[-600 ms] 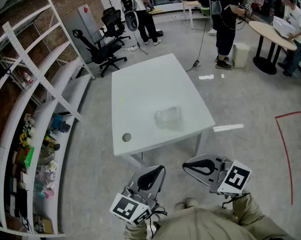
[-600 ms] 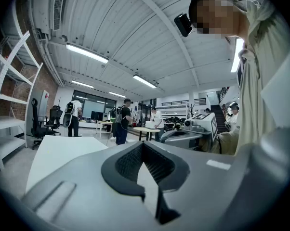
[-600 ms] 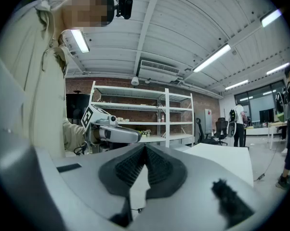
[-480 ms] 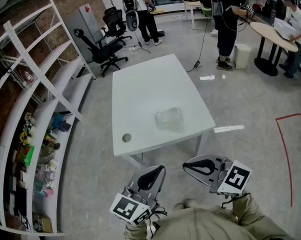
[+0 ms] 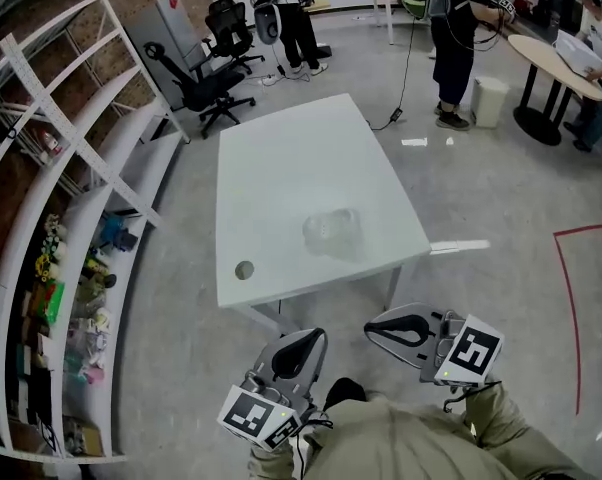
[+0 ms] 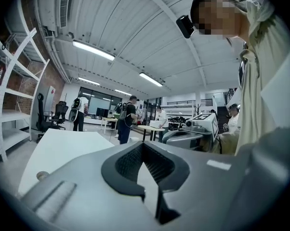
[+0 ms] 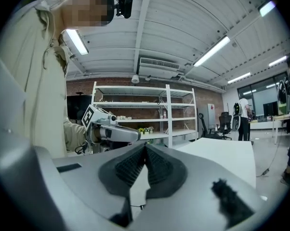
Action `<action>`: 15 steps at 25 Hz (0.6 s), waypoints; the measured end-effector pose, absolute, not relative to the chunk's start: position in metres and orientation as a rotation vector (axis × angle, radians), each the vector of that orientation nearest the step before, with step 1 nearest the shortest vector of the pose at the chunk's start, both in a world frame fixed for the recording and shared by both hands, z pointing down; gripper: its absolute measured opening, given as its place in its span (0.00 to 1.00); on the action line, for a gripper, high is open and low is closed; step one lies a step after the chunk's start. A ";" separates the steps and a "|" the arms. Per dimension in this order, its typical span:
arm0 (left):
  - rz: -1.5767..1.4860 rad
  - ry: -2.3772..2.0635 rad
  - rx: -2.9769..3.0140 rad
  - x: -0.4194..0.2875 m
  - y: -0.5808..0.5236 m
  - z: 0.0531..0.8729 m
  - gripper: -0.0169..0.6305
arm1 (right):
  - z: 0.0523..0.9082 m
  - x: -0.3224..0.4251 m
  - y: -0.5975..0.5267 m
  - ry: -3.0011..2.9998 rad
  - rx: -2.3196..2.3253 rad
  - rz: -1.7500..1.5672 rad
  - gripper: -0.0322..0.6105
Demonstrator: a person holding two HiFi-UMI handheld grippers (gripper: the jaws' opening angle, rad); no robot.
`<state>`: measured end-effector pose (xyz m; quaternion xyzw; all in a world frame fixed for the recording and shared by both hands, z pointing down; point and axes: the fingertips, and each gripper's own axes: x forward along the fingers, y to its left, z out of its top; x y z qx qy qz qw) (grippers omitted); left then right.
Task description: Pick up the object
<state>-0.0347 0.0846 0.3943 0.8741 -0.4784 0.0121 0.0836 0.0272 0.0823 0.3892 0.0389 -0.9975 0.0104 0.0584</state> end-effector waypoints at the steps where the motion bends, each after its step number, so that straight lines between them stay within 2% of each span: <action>1: 0.051 -1.421 2.602 -0.034 0.081 0.398 0.04 | 0.393 0.029 0.078 -3.010 0.121 0.044 0.06; 15: 0.105 -1.310 2.608 -0.084 -0.058 0.422 0.04 | 0.405 -0.019 -0.054 -2.952 0.279 0.076 0.06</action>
